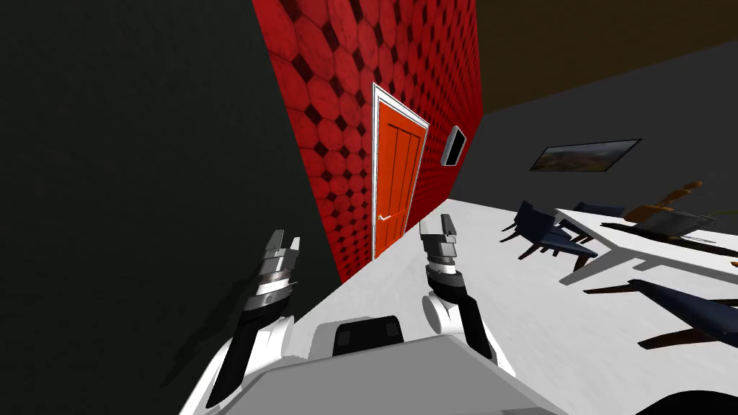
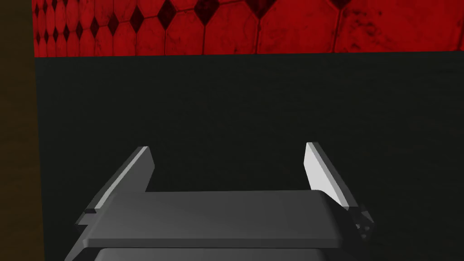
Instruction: Pull the door open
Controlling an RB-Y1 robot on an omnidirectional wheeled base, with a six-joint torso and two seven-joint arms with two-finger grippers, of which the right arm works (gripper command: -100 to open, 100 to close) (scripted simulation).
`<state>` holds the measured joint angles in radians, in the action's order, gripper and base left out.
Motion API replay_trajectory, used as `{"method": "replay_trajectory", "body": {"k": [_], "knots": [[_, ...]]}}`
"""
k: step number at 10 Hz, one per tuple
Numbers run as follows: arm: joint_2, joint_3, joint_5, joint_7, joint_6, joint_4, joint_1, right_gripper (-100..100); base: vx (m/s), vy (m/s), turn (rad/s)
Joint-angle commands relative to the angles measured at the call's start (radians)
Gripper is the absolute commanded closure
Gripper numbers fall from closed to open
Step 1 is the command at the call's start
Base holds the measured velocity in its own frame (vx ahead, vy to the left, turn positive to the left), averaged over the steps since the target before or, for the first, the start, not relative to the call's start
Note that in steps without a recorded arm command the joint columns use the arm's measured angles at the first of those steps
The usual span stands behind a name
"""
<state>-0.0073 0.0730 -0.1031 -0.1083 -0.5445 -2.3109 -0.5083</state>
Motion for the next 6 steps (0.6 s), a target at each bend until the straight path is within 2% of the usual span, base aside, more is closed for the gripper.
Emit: {"method": "replay_trajectory", "body": {"k": [1,3,6], "knots": [[-0.011,0.006,-0.012,0.001,-0.008,0.037,0.01,-100,0.029,-0.023,0.167],[-0.021,0.011,-0.025,0.003,-0.016,0.075,0.02,-100,0.073,-0.097,0.146],[-0.043,0.024,-0.052,0.006,-0.034,0.157,0.043,-100,0.058,-0.095,0.148]]}}
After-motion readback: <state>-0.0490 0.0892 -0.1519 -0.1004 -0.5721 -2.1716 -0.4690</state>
